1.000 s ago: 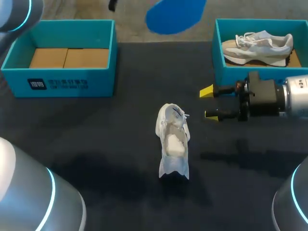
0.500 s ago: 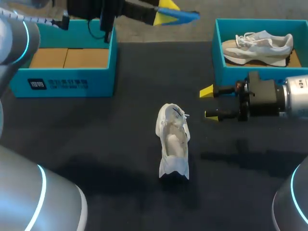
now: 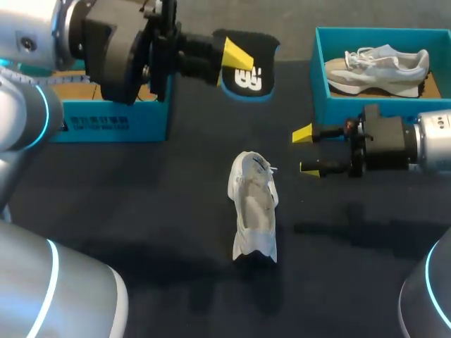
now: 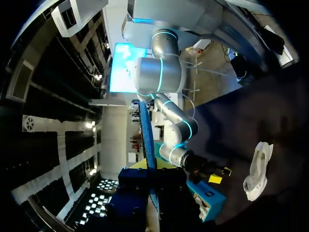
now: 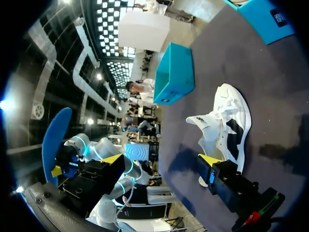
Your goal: Take the shoe out of the shoebox, open the shoe tongue, remove and reinsert the insole, then place the shoe into the shoebox
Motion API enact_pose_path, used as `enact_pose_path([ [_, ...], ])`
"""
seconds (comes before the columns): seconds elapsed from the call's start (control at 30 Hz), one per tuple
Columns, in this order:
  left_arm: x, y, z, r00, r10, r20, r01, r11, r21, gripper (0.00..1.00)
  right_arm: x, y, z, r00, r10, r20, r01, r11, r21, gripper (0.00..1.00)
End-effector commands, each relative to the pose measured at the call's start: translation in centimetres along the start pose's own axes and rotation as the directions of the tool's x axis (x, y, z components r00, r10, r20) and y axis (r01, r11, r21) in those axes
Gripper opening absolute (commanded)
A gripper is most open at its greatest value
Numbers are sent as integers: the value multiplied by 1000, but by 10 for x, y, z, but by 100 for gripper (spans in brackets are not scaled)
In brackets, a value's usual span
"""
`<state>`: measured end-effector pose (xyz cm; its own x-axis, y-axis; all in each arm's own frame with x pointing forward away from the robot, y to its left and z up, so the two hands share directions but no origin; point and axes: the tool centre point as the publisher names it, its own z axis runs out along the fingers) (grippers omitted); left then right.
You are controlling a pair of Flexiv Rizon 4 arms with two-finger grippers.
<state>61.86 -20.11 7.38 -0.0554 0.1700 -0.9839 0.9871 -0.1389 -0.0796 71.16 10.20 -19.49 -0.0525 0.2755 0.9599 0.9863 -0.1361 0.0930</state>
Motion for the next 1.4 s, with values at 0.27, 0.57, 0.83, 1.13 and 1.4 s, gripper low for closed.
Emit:
enact_pose_path([
  [0.27, 9, -3, -1, 996, 4, 93, -3, 1000, -6, 0, 0, 0, 2, 1000, 1, 1, -1, 1000, -2, 100],
  [0.57, 53, 3, -2, 993, 110, 52, -106, 992, -65, 0, 0, 0, 2, 1000, 1, 1, -1, 1000, -2, 100],
  [0.83, 90, 10, -6, 982, 164, 88, -161, 986, -42, 0, 0, 0, 2, 1000, 1, 1, -1, 1000, -2, 100],
  [1.13, 122, 17, -10, 971, 209, 118, -205, 978, -39, 0, 0, 0, 2, 1000, 1, 1, -1, 1000, -2, 100],
  [1.4, 151, 27, -23, 956, 275, 97, -270, 961, -63, 0, 0, 0, 2, 1000, 1, 1, -1, 1000, -2, 100],
])
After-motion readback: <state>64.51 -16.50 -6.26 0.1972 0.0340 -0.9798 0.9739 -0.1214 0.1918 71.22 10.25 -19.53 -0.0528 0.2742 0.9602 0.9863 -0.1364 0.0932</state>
